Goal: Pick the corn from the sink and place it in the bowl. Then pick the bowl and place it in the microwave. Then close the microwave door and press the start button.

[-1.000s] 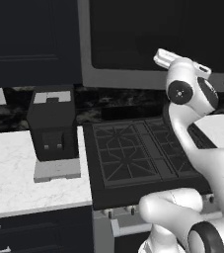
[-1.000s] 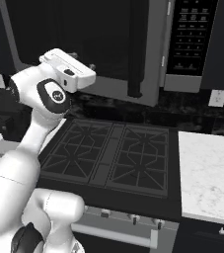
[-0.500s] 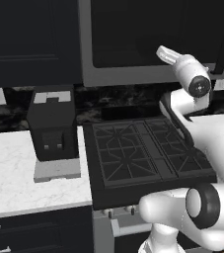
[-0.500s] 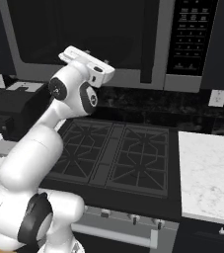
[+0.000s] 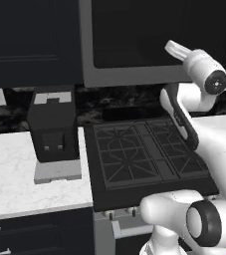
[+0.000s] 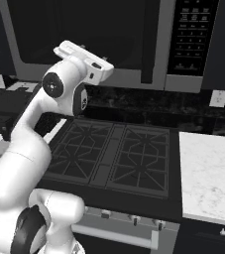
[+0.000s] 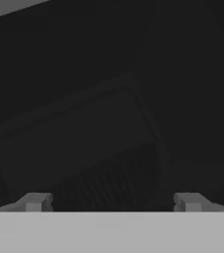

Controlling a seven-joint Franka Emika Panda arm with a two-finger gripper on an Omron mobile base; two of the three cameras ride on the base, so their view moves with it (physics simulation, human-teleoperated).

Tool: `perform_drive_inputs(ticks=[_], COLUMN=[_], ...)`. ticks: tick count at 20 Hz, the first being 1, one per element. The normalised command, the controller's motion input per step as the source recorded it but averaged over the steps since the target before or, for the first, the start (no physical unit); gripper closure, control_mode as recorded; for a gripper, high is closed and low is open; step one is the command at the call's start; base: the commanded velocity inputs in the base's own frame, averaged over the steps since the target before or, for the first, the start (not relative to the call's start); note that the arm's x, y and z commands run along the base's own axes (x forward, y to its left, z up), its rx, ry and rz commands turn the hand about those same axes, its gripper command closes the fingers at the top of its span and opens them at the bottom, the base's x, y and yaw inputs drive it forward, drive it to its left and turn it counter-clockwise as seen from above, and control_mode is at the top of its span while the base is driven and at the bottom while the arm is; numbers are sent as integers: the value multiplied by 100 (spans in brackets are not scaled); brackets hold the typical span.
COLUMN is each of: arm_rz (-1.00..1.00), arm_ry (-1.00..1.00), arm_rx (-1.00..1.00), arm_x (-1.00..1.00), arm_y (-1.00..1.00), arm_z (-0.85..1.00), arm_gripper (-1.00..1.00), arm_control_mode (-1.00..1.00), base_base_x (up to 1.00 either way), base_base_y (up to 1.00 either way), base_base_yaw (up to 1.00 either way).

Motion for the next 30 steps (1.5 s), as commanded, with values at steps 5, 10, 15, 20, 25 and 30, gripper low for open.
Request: perform_drive_inputs(ticks=[5, 10, 15, 20, 25, 30], arm_rz=[0, -2, 0, 5, 24, 34], arm_ry=[-3, -15, -12, 6, 14, 5], arm_rx=[25, 44, 64, 65, 52, 37], arm_x=[-100, -100, -97, -53, -9, 1], arm_y=[-18, -70, -94, -99, -78, -30], arm_z=[20, -61, -8, 67, 13, -36], arm_gripper=[-100, -100, -100, -100, -100, -100], arm_control_mode=[-100, -100, -100, -100, -100, -100], base_base_x=[0, 0, 0, 0, 0, 0], base_base_y=[0, 0, 0, 0, 0, 0], base_base_yaw=[0, 0, 0, 0, 0, 0])
